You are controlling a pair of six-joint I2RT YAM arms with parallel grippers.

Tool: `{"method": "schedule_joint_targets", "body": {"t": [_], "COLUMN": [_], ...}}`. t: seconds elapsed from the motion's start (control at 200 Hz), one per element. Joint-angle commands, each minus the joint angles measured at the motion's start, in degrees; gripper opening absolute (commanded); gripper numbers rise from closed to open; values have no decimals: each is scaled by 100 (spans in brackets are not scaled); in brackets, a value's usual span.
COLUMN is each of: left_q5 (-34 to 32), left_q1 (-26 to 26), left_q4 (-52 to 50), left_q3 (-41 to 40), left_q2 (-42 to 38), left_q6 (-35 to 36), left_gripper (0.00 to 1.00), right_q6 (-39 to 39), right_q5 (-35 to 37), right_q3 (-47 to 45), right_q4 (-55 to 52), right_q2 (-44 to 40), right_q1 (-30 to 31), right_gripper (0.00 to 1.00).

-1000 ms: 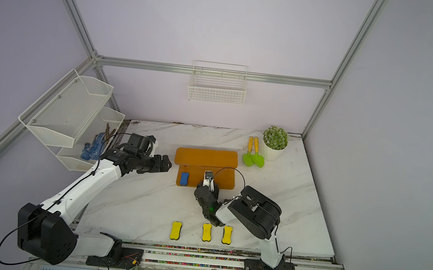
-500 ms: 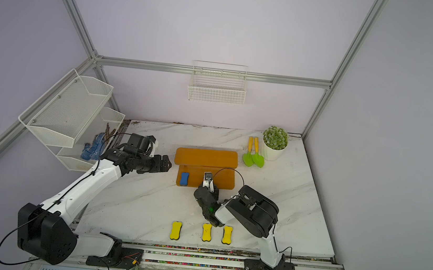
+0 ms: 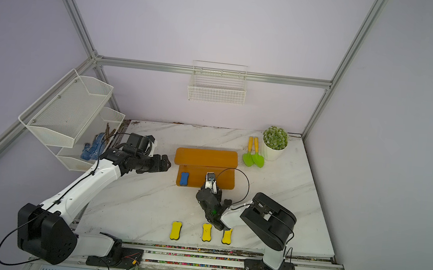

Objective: Remove the whiteboard erasers from the shelf
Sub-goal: Pick up the whiteboard eraser from the shelf, then place the whiteboard eraser at the center of the board.

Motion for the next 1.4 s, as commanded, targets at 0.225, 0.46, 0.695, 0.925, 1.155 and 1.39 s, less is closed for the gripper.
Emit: {"method": "schedule_joint_targets", "body": {"t": [0.225, 0.46, 0.695, 0.925, 1.155, 1.39], "left_q5": [367, 427, 429, 448, 453, 428], "left_q1": [101, 101, 93, 101, 98, 100], "left_q4": [113, 153, 158, 156, 158, 151], "left_q3": [-71, -100, -124, -115, -106, -104], "left_q2": [-104, -145, -146, -93, -59, -64], "left_q6": [176, 163, 179, 187, 184, 195], "left_gripper": [94, 94, 94, 94, 94, 94], "right_q6": [1378, 2175, 2645, 2886, 2756, 2614], "right_q5": [287, 389, 425, 341, 299, 290], "right_q3": [-623, -850, -721, -653, -627, -580], "right_q4": [-2126, -2799, -2828, -2863, -2717, -2679], "right_q2": [-1465, -1798, -1377, -940, -867, -943], "right_q1": [833, 1404, 1522, 1523, 1523, 1525], "right_gripper": [38, 38, 39, 40, 42, 52]}}
